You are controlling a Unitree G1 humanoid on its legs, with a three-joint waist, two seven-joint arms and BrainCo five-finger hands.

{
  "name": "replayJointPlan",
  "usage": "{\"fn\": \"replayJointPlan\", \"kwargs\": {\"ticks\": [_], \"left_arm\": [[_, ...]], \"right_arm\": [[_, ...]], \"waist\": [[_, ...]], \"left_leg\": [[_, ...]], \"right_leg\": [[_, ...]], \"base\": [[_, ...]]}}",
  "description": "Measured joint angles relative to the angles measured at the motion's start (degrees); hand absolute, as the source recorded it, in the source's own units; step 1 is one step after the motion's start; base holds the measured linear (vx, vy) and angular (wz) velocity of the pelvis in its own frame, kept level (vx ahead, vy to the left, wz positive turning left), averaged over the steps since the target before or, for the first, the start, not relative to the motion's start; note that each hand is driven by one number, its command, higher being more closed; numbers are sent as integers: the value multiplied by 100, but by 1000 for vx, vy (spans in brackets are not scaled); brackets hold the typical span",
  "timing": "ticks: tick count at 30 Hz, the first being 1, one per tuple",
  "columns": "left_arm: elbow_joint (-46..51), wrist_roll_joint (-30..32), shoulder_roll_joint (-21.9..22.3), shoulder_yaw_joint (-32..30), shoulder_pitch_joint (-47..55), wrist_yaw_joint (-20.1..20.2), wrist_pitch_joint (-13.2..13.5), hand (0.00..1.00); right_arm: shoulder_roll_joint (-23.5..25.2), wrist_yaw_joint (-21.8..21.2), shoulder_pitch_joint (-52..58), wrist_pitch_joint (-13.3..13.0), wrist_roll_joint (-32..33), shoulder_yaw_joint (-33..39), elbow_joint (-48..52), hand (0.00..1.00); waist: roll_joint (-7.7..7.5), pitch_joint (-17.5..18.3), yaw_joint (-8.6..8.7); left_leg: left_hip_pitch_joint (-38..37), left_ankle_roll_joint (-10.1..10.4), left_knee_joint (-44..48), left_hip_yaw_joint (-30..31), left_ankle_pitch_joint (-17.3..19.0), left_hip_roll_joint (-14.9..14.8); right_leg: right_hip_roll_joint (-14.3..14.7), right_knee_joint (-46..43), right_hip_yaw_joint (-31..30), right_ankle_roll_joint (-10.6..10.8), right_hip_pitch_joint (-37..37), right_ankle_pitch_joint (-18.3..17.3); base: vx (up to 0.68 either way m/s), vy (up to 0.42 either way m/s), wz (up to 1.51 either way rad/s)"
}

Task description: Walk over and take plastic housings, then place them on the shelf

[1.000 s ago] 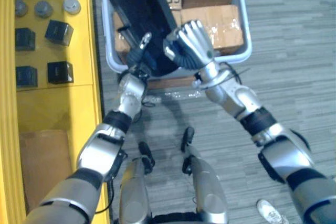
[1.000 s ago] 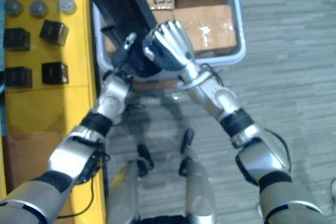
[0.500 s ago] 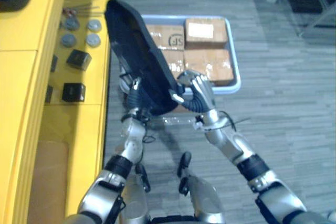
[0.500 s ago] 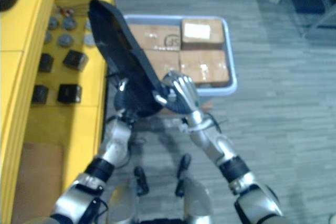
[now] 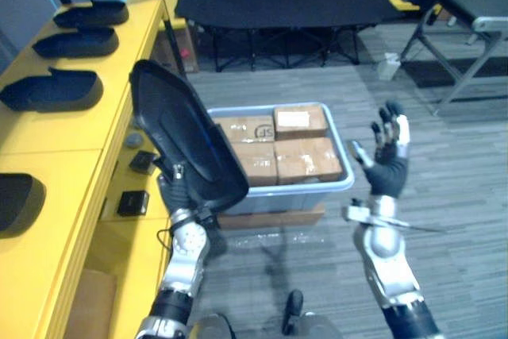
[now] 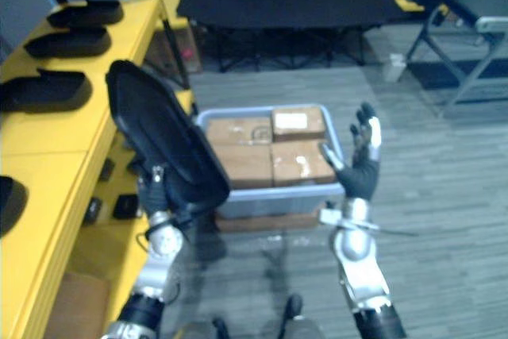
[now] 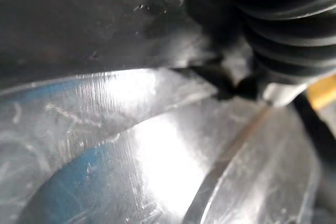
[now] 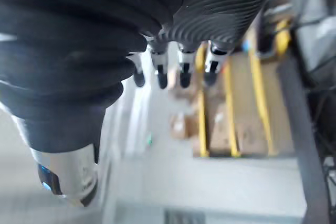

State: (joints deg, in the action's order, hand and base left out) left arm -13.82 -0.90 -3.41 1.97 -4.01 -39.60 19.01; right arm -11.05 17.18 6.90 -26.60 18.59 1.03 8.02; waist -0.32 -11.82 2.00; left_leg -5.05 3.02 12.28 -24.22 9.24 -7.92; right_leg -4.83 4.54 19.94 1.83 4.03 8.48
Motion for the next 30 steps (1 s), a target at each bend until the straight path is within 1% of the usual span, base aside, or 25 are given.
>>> {"fn": "replayJointPlan", "kwargs": {"ticks": [1, 3, 4, 5, 6, 8, 9, 10, 12, 14, 15, 16, 17, 18, 19, 20, 21, 22, 24, 25, 26, 27, 29, 30], "left_arm": [[110, -1, 2, -36, 90, 2, 48, 100], [744, -41, 69, -129, 482, 69, 230, 100], [937, -62, 104, -129, 593, 106, 260, 100], [1306, -94, 193, -125, 831, 187, 343, 100], [1594, -98, 239, -82, 1029, 252, 413, 100], [1900, -107, 308, -64, 1263, 341, 450, 100], [2068, -183, 331, -82, 1379, 407, 470, 100], [2191, -265, 332, -133, 1466, 436, 485, 100], [2369, -297, 333, -322, 1576, 428, 489, 100], [2545, -218, 300, -646, 1587, 317, 485, 100], [2698, -7, 252, -879, 1590, 136, 450, 100], [2925, 204, 192, -1143, 1604, -42, 397, 100], [3066, 272, 167, -1299, 1666, -93, 356, 100], [3383, 446, 155, -1666, 1743, -235, 252, 100], [3544, 512, 158, -1858, 1801, -298, 201, 100], [3778, 613, 167, -2243, 1955, -418, 166, 100], [3949, 624, 173, -2589, 2150, -506, 160, 100], [3997, 624, 184, -2737, 2235, -531, 160, 100], [4093, 631, 329, -3207, 2594, -533, 161, 100], [4107, 631, 398, -3304, 2661, -529, 162, 100], [4110, 620, 543, -3491, 2784, -523, 167, 100], [4113, 594, 720, -3733, 2929, -497, 174, 100], [4152, 511, 922, -3984, 3086, -371, 225, 100], [4242, 326, 1000, -4019, 3156, -227, 252, 100]], "right_arm": [[73, -36, 136, 24, 117, 113, -17, 0], [336, -229, 658, 310, 312, 402, -323, 0], [373, -245, 783, 395, 314, 433, -451, 0], [457, -347, 1033, 583, 342, 459, -657, 0], [538, -445, 1291, 681, 425, 461, -759, 0], [637, -553, 1555, 685, 437, 475, -814, 0], [664, -701, 1645, 684, 529, 508, -819, 0], [662, -860, 1638, 681, 541, 547, -819, 0], [652, -1014, 1479, 680, 531, 622, -819, 0], [607, -1136, 1209, 678, 497, 668, -819, 0], [558, -1231, 1032, 678, 492, 660, -819, 0], [482, -1281, 841, 678, 492, 583, -819, 0], [455, -1296, 739, 678, 492, 492, -819, 0], [357, -1313, 531, 683, 474, 203, -823, 0], [310, -1326, 413, 687, 451, 17, -826, 0], [255, -1331, 165, 708, 282, -387, -836, 0], [252, -1324, -109, 750, 82, -818, -885, 0], [250, -1287, -259, 801, -73, -1022, -918, 0], [290, -1155, -877, 946, -496, -1604, -1242, 0], [313, -1113, -1018, 947, -526, -1699, -1344, 0], [376, -1054, -1279, 956, -589, -1813, -1495, 0], [443, -1003, -1548, 976, -603, -1911, -1613, 0], [596, -835, -1783, 1132, -655, -2035, -1620, 0], [689, -824, -1858, 1200, -652, -2044, -1645, 0]], "waist": [[-3, 18, 35], [-24, 42, 140], [-24, 42, 147], [-8, 51, 153], [30, 73, 180], [82, 105, 196], [110, 124, 198], [131, 136, 192], [136, 141, 170], [130, 145, 134], [130, 146, 35], [125, 147, -8], [125, 147, -52], [124, 151, -191], [123, 151, -282], [121, 207, -449], [117, 255, -663], [112, 266, -783], [44, 318, -1236], [23, 331, -1344], [-16, 354, -1563], [-52, 367, -1728], [-116, 406, -1864], [-140, 421, -1928]], "left_leg": [[-2, 0, -2, -4, 0, 2], [-39, 1, -31, -60, -1, 8], [-65, 3, -49, -90, -1, 9], [-92, 8, -82, -146, 1, 13], [-91, 18, -94, -145, 9, 20], [-111, 22, -147, -148, 9, 39], [-132, 37, -191, -147, -1, 54], [-135, 41, -195, -143, -5, 54], [-137, 53, -208, -119, -15, 56], [-69, 52, -213, 25, -48, 71], [-24, 42, -248, 150, -89, 101], [45, 21, -277, 360, -145, 143], [88, 11, -307, 488, -180, 175], [124, -2, -349, 700, -236, 218], [133, -6, -388, 829, -270, 251], [228, -19, -411, 1070, -312, 295], [324, -34, -409, 1331, -345, 345], [335, -39, -416, 1456, -367, 374], [364, -69, -497, 1902, -437, 513], [387, -83, -494, 2007, -448, 554], [426, -103, -501, 2195, -462, 618], [426, -122, -516, 2266, -474, 673], [425, -124, -523, 2387, -474, 742], [421, -124, -523, 2405, -471, 769]], "right_leg": [[-1, 0, -3, 1, -1, -1], [-2, 0, -49, 1, -6, -4], [-1, 0, -77, -2, -4, -9], [0, -1, -120, -8, -4, -18], [-5, -1, -120, 7, -5, -51], [-12, -1, -120, 13, -4, -66], [-18, -1, -118, 13, -3, -72], [-18, -1, -108, 12, 2, -78], [-19, 0, -74, 3, 13, -88], [-43, 1, 71, 3, 16, -99], [-66, 1, 196, 11, 28, -109], [-111, 8, 425, 35, 68, -109], [-134, 13, 545, 49, 99, -117], [-171, 33, 782, 60, 162, -128], [-187, 46, 892, 68, 199, -133], [-216, 53, 1164, 110, 251, -165], [-238, 57, 1426, 138, 320, -187], [-246, 58, 1553, 139, 358, -188], [-317, 60, 1990, 230, 560, -255], [-340, 60, 2110, 257, 609, -273], [-373, 61, 2274, 269, 657, -280], [-410, 60, 2356, 280, 715, -285], [-456, 59, 2434, 292, 783, -296], [-480, 45, 2438, 294, 809, -298]], "base": [[-14, 47, -2], [-17, 46, -10], [-23, 55, -20], [-17, 45, -15], [-14, 44, -11], [1, 38, -1], [7, 46, 0], [6, 36, 2], [3, 29, 9], [2, 26, 28], [11, 25, 65], [19, 30, 75], [26, 30, 100], [27, 31, 80], [34, 40, 105], [45, 34, 111], [74, 43, 111], [90, 48, 104], [84, 63, 103], [67, 92, 102], [61, 117, 80], [74, 140, 64], [72, 118, 38], [75, 113, 25]]}}
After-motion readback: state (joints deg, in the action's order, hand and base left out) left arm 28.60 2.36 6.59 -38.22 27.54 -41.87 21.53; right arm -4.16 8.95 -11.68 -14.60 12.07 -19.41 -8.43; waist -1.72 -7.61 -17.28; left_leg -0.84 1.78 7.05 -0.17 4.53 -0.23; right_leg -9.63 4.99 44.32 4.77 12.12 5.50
